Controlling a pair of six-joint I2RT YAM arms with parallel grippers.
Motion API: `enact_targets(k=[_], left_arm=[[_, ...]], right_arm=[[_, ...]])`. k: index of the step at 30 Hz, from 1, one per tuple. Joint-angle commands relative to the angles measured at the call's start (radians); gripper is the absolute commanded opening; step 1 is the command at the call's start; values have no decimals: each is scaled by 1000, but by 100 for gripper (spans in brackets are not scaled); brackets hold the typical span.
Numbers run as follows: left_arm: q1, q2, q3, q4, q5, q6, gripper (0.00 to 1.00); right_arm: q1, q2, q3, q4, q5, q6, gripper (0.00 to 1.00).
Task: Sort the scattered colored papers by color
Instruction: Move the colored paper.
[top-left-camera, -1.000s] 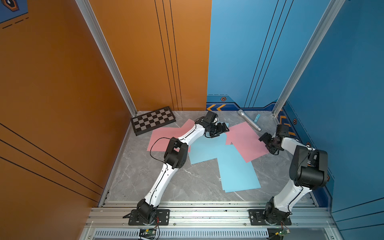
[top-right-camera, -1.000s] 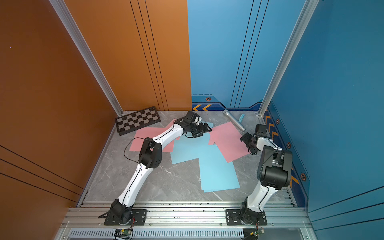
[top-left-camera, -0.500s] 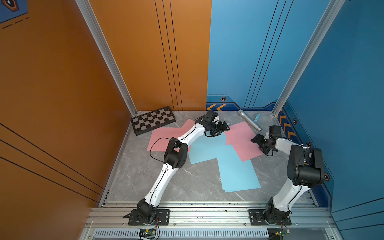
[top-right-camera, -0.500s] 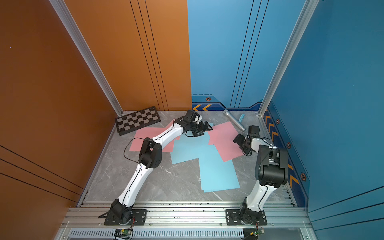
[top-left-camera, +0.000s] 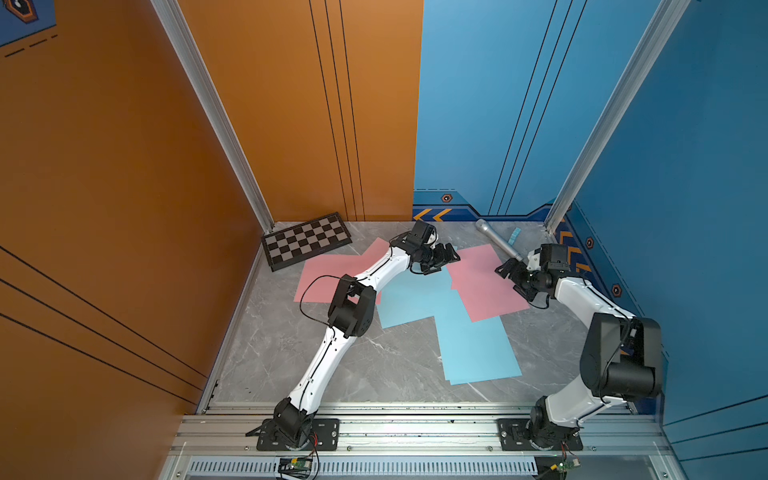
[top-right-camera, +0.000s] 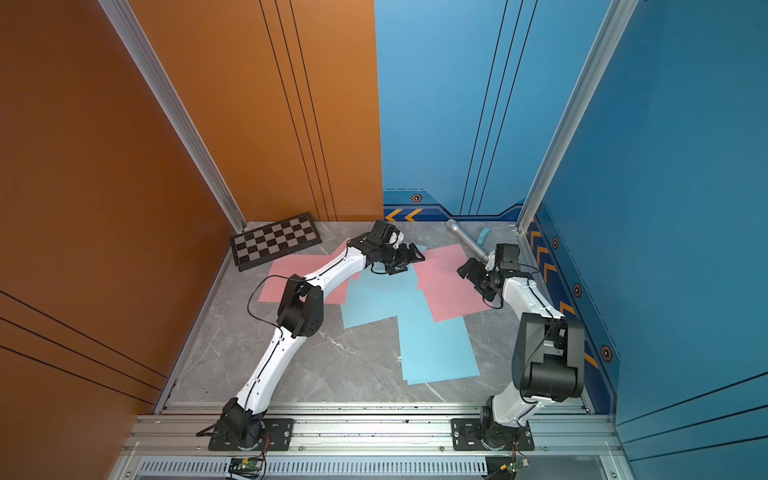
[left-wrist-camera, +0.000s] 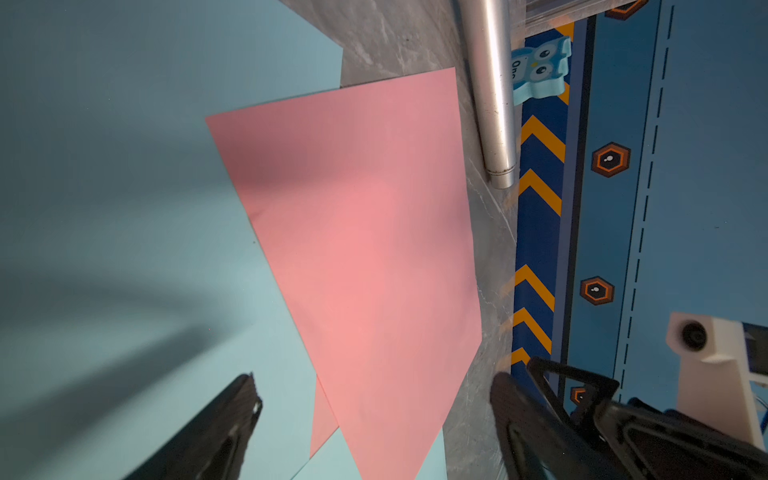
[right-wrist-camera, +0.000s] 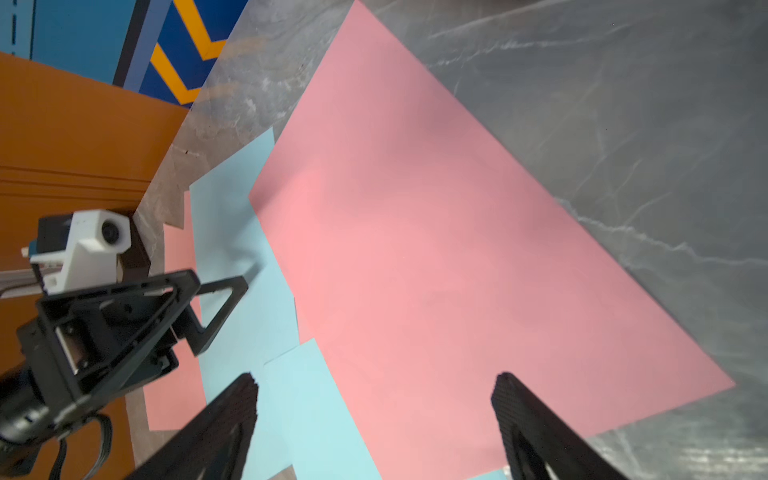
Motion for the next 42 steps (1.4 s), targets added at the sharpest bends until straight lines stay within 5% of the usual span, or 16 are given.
enact_targets(k=[1,15,32,42], left_arm=[[-28,-31,-19,-14,1,-6,91],[-52,-10,-30,-14,-26,-34,95],[-49,28,-10,-14,-6,-54,95],[-48,49,16,-13,11,-61,95]], right_arm=[[-36,85,58,-62,69,-56,94],[-98,301,199,-30,24,-92,100],[-30,442,195,65,-252,-12,97],[-28,434,113,274,-427,134,94]])
